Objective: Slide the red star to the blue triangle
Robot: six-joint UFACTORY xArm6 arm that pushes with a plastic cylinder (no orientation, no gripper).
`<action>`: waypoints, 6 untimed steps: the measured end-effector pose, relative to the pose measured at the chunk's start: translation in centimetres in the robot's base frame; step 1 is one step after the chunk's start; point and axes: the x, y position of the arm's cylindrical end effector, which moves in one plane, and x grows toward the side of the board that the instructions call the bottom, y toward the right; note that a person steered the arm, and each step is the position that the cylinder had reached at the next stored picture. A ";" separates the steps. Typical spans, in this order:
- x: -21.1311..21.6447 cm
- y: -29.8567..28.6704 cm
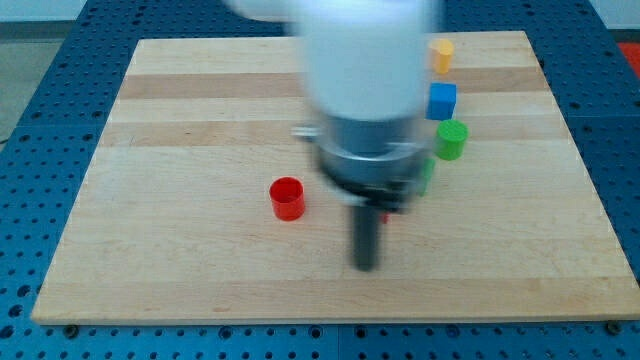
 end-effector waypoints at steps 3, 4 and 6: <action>-5.8 -8.8; -8.5 -9.8; -12.1 1.1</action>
